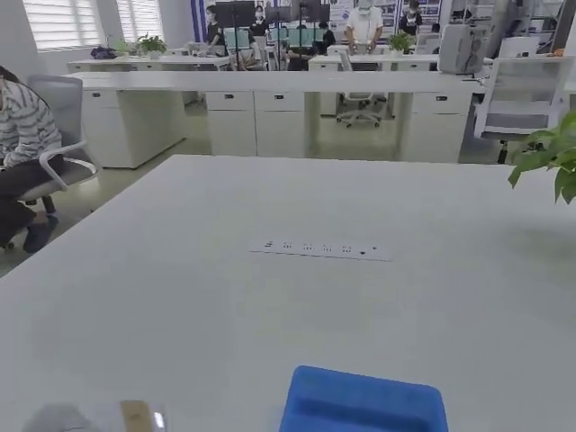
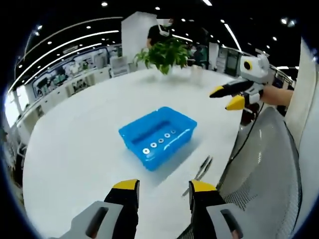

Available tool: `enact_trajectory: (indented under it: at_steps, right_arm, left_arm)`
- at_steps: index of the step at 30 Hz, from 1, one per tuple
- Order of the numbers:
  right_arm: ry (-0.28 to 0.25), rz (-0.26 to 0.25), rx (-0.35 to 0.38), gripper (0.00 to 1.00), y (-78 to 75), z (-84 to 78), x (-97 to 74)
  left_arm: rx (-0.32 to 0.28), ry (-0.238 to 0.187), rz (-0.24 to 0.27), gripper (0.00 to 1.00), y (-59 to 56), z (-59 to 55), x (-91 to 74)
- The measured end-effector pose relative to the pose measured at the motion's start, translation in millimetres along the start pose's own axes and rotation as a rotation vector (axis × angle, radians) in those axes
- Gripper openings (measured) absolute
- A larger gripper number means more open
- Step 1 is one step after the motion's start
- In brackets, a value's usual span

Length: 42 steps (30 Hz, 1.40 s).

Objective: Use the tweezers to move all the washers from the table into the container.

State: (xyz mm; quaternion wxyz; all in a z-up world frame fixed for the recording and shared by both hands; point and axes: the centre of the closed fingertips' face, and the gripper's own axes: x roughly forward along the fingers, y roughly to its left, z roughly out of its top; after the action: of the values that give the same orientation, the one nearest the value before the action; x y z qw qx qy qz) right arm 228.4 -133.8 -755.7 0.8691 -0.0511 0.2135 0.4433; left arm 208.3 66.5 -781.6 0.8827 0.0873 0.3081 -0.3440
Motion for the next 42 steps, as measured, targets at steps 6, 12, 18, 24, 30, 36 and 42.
enact_trajectory:
  at_steps: [6,12,18,24,30,36,42]
  right_arm:
    - [-0.128,-0.094,-0.008,0.48,-16.6,25.1,-16.1]
    - [-0.198,-0.169,0.012,0.59,-27.8,38.7,-29.1]
    - [-0.287,-0.255,0.053,0.75,-45.3,48.3,-42.1]
    - [-0.388,-0.357,0.109,0.98,-59.4,56.7,-60.0]
    - [-0.397,-0.372,0.121,0.99,-67.3,53.3,-65.9]
    - [-0.387,-0.368,0.119,0.99,-69.4,47.8,-65.3]
    - [-0.384,-0.372,0.116,0.99,-70.1,45.8,-64.0]
  left_arm:
    - [-0.106,-0.254,0.102,0.63,15.9,33.2,-28.3]
    - [-0.132,-0.376,0.242,0.78,31.5,43.4,-51.2]
    - [-0.252,-0.515,0.307,0.89,45.9,50.3,-74.7]
    - [-0.234,-0.588,0.423,0.99,60.8,51.9,-99.0]
    - [-0.236,-0.619,0.442,0.99,60.9,54.1,-106.1]
    - [-0.229,-0.611,0.436,0.99,58.9,53.3,-105.5]
    - [-0.219,-0.614,0.445,0.99,59.6,56.7,-104.4]
